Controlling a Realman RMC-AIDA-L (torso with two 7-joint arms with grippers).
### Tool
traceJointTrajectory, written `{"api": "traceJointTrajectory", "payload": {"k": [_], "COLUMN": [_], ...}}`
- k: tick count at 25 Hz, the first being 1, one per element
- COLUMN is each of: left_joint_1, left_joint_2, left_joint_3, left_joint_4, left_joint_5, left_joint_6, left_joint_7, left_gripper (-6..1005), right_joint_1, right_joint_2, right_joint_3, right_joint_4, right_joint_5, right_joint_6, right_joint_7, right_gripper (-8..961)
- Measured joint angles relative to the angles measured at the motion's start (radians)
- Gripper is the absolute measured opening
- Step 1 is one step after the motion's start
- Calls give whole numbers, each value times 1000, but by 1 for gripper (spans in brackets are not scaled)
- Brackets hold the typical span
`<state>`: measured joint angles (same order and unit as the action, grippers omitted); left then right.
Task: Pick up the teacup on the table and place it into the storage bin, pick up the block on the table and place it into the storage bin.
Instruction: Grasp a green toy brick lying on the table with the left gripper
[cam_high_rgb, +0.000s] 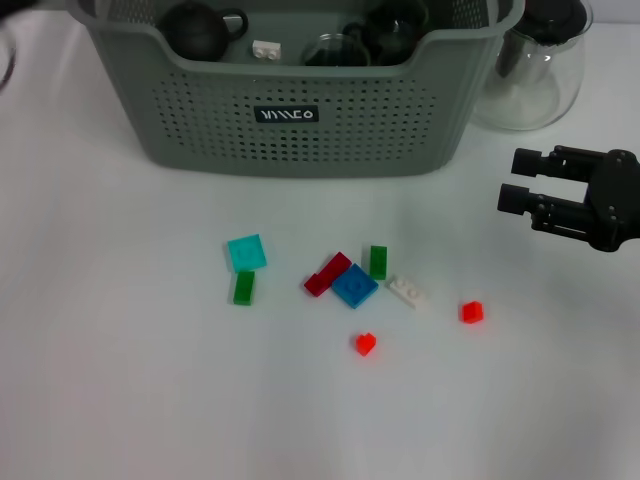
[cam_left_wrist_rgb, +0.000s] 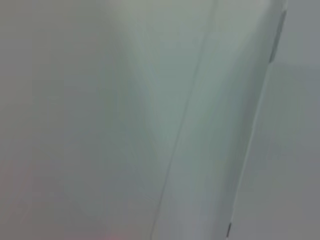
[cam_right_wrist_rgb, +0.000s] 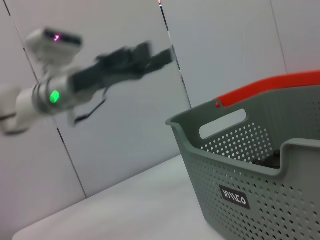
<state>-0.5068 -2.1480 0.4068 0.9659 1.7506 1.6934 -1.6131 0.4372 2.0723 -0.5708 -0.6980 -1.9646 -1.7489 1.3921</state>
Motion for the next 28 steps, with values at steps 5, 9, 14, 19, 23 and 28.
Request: {"api": "traceJointTrajectory", "payload": {"k": [5, 9, 14, 19, 23, 28], "left_joint_1": [138, 155, 160, 159, 162, 167], "left_joint_2": [-29, -29, -29, -29, -29, -30], "left_joint_3": [-55, -85, -102, -105, -128, -169], "left_joint_4": [-130, -235, -420, -542, -635, -661], "left_joint_5": [158, 286, 434, 447, 440, 440], "left_joint_6": [123, 110, -36, -112, -215, -272], "left_joint_7": [401, 530, 735, 885, 1034, 1077], "left_gripper": [689, 688, 687, 685, 684, 681], "right_joint_1": [3, 4, 7, 6, 2, -1], "right_joint_2": [0, -1, 0, 0, 0, -1], "right_joint_3": [0, 0, 0, -1, -1, 0], "right_joint_4": [-1, -1, 0, 0, 5, 8], "right_joint_5": [0, 0, -2, -6, -7, -7], "right_joint_6": [0, 1, 2, 4, 5, 4], "right_joint_7": [3, 4, 5, 8, 8, 8], "right_gripper": [613, 613, 613, 613, 613, 614]}}
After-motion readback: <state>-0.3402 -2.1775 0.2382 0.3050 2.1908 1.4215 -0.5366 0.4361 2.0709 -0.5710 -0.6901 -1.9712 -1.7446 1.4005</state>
